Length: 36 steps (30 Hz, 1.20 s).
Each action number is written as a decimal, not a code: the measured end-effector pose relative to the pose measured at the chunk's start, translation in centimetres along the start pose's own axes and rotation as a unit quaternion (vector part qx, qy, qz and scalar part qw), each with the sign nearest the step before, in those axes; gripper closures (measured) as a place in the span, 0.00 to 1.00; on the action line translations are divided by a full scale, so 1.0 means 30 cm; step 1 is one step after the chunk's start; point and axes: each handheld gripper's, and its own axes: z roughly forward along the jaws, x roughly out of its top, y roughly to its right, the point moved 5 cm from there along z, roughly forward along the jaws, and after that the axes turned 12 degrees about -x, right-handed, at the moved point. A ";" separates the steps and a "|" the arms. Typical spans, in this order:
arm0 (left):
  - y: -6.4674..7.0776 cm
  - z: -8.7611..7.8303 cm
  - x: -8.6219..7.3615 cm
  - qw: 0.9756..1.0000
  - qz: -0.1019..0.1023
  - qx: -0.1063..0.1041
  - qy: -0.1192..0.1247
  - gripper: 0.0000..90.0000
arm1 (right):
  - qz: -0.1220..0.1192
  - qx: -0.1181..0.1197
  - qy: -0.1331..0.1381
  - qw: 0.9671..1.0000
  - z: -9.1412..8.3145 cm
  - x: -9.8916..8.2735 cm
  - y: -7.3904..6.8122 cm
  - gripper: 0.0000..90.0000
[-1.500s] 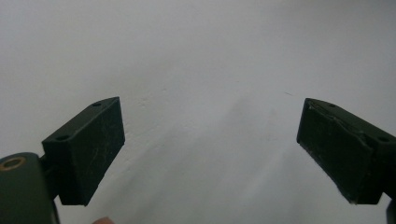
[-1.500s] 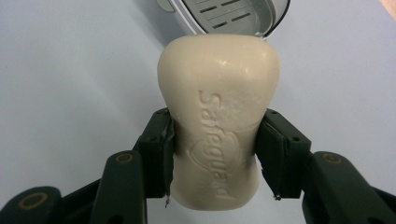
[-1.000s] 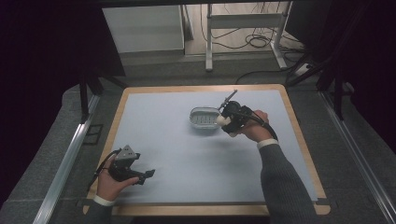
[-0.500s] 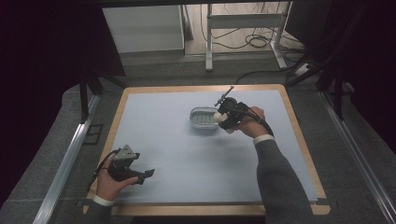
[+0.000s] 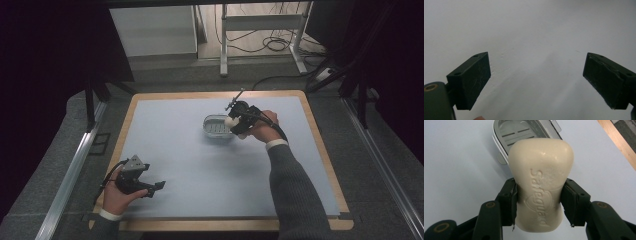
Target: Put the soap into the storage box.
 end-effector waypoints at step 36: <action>-0.005 -0.007 0.000 1.000 0.001 -0.001 0.002 0.09 | -0.054 0.004 -0.005 0.999 0.111 0.168 -0.008 0.55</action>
